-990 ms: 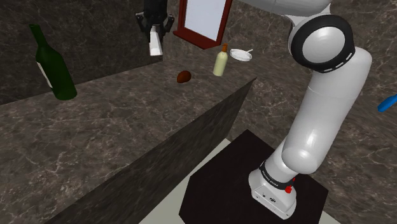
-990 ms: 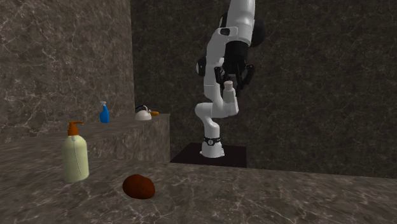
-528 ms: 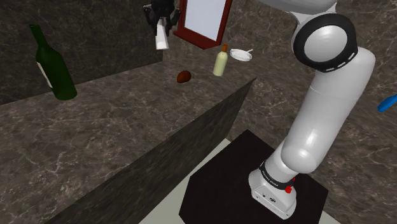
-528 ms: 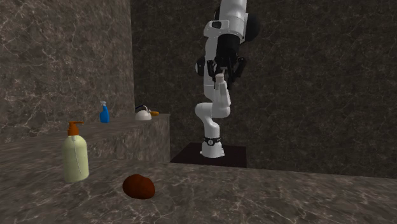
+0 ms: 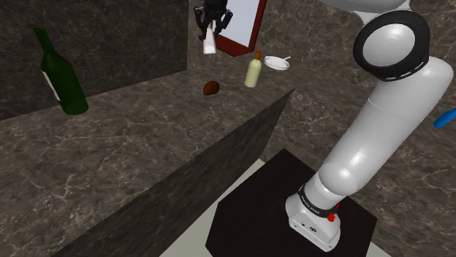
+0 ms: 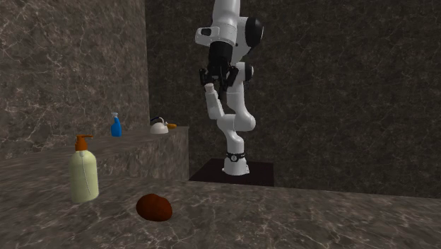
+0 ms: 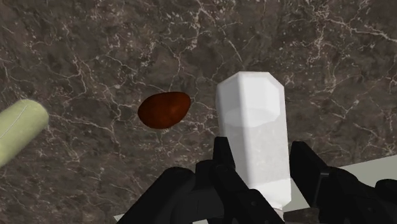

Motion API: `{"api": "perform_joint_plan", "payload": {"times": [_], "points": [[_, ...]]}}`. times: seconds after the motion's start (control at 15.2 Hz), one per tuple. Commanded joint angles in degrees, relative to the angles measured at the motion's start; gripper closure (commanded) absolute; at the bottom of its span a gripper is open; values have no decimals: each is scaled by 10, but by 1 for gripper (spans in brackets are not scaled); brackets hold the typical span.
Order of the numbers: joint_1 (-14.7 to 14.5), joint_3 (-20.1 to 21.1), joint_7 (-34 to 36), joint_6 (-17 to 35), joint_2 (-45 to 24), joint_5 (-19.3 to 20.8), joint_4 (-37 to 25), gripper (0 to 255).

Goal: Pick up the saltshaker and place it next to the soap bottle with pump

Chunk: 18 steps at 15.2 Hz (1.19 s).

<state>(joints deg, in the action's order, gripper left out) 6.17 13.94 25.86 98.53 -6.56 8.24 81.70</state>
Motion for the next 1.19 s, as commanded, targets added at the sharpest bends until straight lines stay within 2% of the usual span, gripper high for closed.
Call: {"api": "perform_joint_plan", "payload": {"times": [0.0, 0.59, 1.12], "points": [[15, -11, -26, 7, 10, -8, 14, 255], [84, -65, -149, 24, 25, -40, 34, 255], [143, -110, -255, 21, -5, -64, -4, 255]]}}
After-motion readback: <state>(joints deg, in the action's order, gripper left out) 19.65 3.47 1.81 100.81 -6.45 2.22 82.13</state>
